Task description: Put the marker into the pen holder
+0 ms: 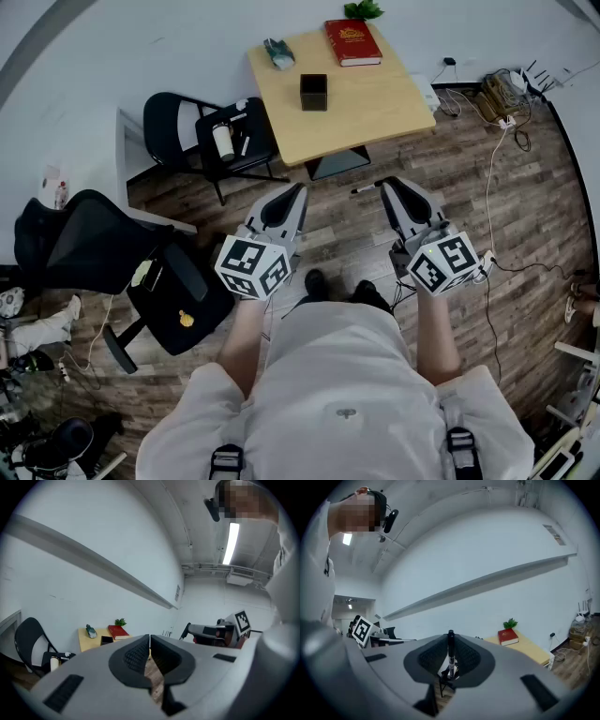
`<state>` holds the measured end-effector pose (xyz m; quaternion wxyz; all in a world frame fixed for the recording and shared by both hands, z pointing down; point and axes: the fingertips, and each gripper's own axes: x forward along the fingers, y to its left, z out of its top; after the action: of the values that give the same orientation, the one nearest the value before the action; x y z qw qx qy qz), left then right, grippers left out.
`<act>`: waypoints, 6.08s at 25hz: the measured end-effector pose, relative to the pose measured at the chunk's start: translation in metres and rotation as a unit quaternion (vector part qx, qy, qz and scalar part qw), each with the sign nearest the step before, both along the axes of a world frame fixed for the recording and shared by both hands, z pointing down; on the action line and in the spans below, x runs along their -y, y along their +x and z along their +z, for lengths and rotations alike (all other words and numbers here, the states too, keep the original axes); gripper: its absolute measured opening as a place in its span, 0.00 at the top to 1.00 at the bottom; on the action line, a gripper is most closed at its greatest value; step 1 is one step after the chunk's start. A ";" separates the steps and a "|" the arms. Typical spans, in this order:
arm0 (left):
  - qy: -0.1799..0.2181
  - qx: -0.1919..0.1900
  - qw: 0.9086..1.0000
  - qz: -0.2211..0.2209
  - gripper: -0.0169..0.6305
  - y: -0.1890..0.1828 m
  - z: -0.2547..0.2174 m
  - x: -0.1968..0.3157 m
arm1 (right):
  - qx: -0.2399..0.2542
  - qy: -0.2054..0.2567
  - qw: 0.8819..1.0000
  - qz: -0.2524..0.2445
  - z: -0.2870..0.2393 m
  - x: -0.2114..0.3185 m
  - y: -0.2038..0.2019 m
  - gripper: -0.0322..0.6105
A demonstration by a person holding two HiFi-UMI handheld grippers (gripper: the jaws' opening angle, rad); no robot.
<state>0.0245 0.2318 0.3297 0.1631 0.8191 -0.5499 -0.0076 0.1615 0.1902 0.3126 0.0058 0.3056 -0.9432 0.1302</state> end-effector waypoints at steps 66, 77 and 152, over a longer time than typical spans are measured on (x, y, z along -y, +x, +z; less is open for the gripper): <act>-0.061 0.000 0.998 -0.006 0.96 -0.057 0.031 0.186 | 0.000 -0.032 0.999 -0.016 0.024 0.215 -0.087 0.89; -0.068 0.001 0.997 -0.020 0.96 -0.050 0.039 0.245 | 0.005 -0.033 0.999 -0.037 0.036 0.283 -0.089 0.89; -0.146 -0.039 0.984 0.098 0.96 -0.164 0.121 0.390 | -0.139 -0.141 0.979 0.037 0.194 0.414 -0.209 0.89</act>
<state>-0.1393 -0.1586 0.4505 0.3020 0.8354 -0.4557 0.0565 -0.0480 -0.2236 0.5066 0.1751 0.3513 -0.8934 0.2185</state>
